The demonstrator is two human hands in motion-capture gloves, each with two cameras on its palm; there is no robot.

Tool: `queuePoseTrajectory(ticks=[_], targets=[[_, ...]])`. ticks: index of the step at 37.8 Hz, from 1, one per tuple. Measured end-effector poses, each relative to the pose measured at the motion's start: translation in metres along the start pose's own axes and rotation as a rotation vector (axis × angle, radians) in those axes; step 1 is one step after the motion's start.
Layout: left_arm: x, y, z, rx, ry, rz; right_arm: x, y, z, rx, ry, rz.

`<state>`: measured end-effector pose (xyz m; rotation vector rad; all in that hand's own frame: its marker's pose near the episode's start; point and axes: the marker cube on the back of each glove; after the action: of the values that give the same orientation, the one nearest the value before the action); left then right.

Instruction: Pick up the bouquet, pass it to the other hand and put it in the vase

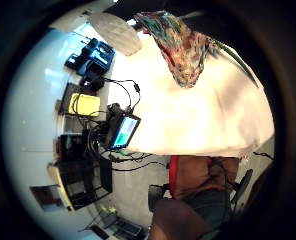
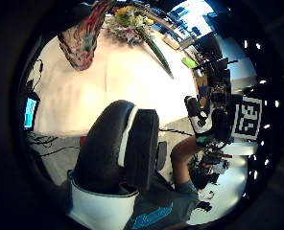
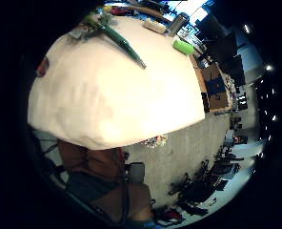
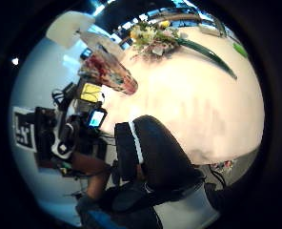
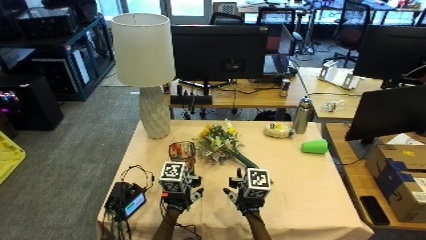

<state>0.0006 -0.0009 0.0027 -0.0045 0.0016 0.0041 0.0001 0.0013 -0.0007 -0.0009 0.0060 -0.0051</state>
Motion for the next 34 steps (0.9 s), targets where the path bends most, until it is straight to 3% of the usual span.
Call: queuePoseTrajectory(ticks=[22, 29, 34], targets=[[0.000, 0.004, -0.006, 0.003, 0.022, -0.017, -0.013, -0.016, 0.000, 0.033, 0.031, -0.089], [-0.004, 0.008, -0.010, 0.033, 0.053, -0.013, 0.042, -0.075, 0.015, 0.075, 0.032, -0.019], [-0.007, 0.011, -0.007, 0.069, 0.093, -0.026, 0.089, -0.128, 0.052, -0.003, 0.039, 0.064]])
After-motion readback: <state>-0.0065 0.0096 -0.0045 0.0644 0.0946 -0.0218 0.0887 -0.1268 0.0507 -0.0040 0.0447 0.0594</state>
